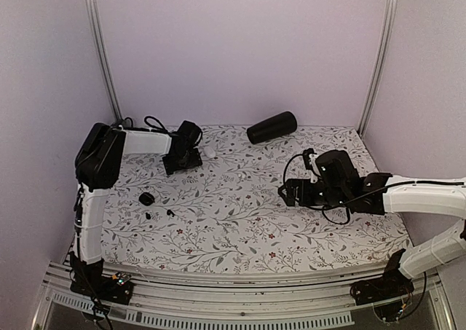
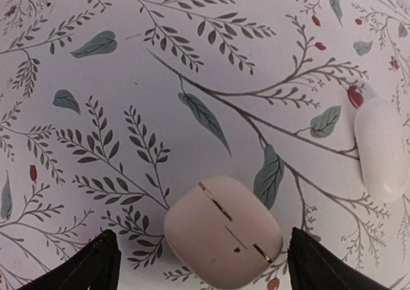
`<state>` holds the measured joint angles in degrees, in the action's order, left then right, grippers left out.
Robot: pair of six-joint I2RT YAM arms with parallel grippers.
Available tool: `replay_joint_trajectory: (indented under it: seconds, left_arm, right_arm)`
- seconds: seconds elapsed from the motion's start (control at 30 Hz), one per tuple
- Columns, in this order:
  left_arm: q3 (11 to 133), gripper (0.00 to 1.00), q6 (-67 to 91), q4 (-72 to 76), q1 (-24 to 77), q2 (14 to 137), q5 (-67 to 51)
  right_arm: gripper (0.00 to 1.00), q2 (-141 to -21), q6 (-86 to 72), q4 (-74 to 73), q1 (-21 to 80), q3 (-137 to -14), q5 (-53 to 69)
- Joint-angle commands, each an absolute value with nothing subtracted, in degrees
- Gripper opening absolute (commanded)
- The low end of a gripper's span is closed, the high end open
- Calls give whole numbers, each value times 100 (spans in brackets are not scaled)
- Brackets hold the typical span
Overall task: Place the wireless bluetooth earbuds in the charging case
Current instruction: Pick up the charging case from the center of the board.
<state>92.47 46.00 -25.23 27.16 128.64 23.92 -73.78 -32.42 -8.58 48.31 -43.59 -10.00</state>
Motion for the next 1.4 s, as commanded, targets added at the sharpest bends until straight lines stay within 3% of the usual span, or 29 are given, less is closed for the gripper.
replay_joint_trajectory:
  seconds: [0.0,0.23,0.73,0.97,1.2,1.37]
  left_arm:
    - [9749,89,5088,-2874,2758,13234,2665]
    - [9753,82,5464,-2997,2742,13421,2731]
    - [9037,42,4904,-2075,2700,12838,2143]
    - [7657,39,3740,-336,2743,11792,888]
    - [6105,39,3132,1418,2888,10623,-1183]
    - [5376,39,2588,2383,3387,9971,-1927]
  right_arm:
    - [100,-7017,-3549,-748,4799,-4076,-946]
    - [100,-7049,-3595,-730,4799,-4031,-797]
    - [99,-7415,-3246,-896,4801,-4334,-787]
    - [100,-7476,-3026,-753,4791,-4424,-824]
    - [100,-7814,-2662,-249,4755,-4759,-253]
    - [100,-8183,-2819,85,4631,-5093,405]
